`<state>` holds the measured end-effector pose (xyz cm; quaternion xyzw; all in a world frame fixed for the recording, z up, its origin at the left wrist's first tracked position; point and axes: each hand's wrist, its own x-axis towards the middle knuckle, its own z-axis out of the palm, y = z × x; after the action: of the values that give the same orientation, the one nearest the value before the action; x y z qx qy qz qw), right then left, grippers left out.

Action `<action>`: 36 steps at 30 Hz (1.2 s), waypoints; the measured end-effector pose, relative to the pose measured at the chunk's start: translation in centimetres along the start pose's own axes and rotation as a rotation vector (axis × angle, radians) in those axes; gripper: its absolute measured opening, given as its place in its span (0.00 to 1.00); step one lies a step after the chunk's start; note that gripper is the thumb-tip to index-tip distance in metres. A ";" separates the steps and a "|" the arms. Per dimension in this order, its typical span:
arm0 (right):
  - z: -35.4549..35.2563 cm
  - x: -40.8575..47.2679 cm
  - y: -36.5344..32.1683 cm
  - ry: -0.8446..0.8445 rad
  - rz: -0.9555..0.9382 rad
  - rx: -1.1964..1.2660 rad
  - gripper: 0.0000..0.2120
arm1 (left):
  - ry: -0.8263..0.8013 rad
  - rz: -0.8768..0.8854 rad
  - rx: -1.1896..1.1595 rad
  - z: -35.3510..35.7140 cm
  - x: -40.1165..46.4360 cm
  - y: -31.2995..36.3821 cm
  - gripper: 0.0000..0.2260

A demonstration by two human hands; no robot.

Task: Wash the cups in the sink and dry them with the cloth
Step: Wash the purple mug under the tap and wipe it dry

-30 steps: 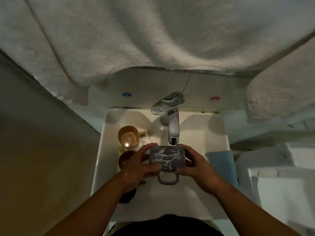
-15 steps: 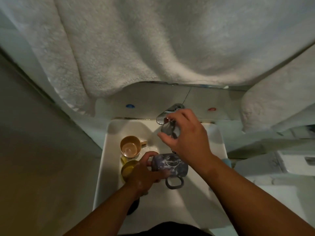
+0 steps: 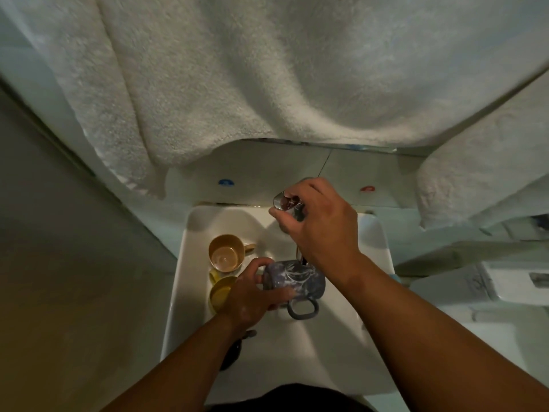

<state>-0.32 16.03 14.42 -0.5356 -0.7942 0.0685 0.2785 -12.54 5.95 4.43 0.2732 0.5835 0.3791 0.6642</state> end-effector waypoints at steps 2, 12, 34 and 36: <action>-0.1 0.1 0.1 0.010 0.004 0.020 0.16 | 0.003 0.000 0.007 0.0 0.0 -0.1 0.28; -0.6 0.4 0.1 0.019 0.014 0.053 0.15 | 0.002 0.000 -0.002 -0.1 0.1 0.0 0.28; -1.0 -10.6 6.4 -0.149 0.704 0.439 0.07 | -0.006 0.081 0.137 -0.4 -1.0 -1.4 0.32; 0.0 -12.0 7.5 -0.348 0.867 0.596 0.03 | -0.012 0.108 0.155 -0.6 -1.1 -1.7 0.35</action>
<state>9.05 8.51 6.94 -0.6924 -0.4813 0.4862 0.2291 -12.84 4.04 3.61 0.3571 0.5913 0.3666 0.6232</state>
